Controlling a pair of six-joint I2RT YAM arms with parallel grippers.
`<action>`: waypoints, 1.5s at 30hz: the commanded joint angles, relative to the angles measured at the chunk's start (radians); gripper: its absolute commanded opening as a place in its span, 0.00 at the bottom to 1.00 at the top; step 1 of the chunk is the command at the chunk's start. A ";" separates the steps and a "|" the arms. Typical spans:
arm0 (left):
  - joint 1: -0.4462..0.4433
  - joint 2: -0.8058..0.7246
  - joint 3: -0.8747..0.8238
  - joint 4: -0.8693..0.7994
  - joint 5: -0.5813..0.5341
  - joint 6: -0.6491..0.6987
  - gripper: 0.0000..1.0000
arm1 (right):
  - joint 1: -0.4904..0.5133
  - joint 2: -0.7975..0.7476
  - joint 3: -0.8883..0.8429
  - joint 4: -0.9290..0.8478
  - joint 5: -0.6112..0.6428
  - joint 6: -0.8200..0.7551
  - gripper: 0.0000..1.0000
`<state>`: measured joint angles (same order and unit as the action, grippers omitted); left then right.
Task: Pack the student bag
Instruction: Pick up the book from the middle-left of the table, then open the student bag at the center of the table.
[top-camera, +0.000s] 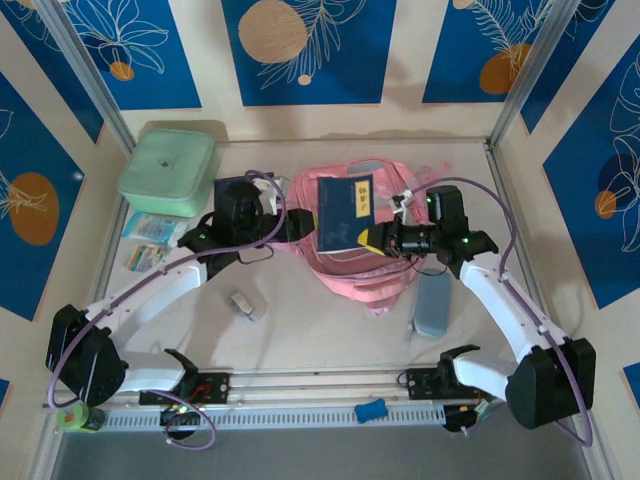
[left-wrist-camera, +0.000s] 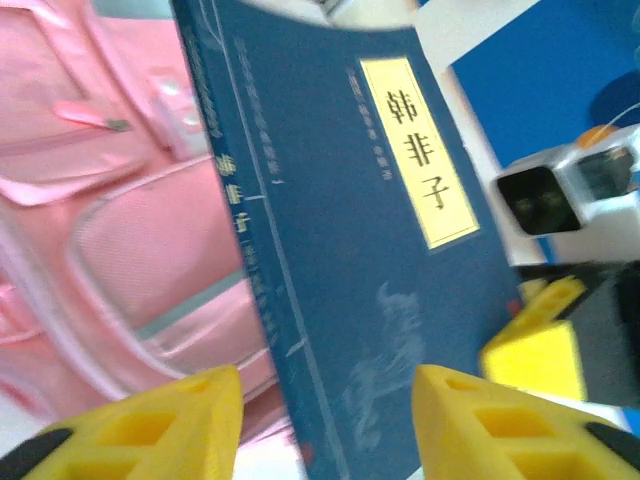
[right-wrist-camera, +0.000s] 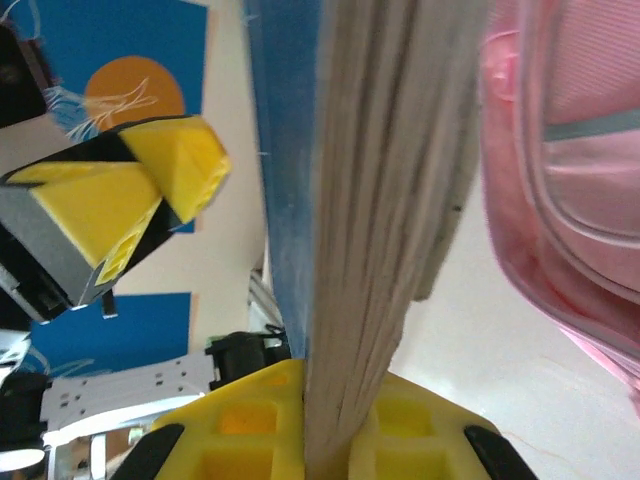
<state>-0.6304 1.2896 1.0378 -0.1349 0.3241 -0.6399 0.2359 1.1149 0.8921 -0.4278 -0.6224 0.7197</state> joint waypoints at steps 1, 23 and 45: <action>-0.042 -0.007 0.079 -0.227 -0.119 0.241 0.52 | -0.051 -0.074 0.016 -0.145 0.054 -0.066 0.00; -0.213 0.514 0.376 -0.209 -0.108 0.848 0.63 | -0.309 -0.281 0.028 -0.468 0.265 -0.088 0.00; -0.275 0.805 0.552 -0.133 -0.333 0.891 0.43 | -0.395 -0.280 -0.005 -0.437 0.217 -0.087 0.00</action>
<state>-0.9020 2.0769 1.5665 -0.2951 0.0635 0.2447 -0.1520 0.8536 0.8852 -0.8917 -0.3553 0.6392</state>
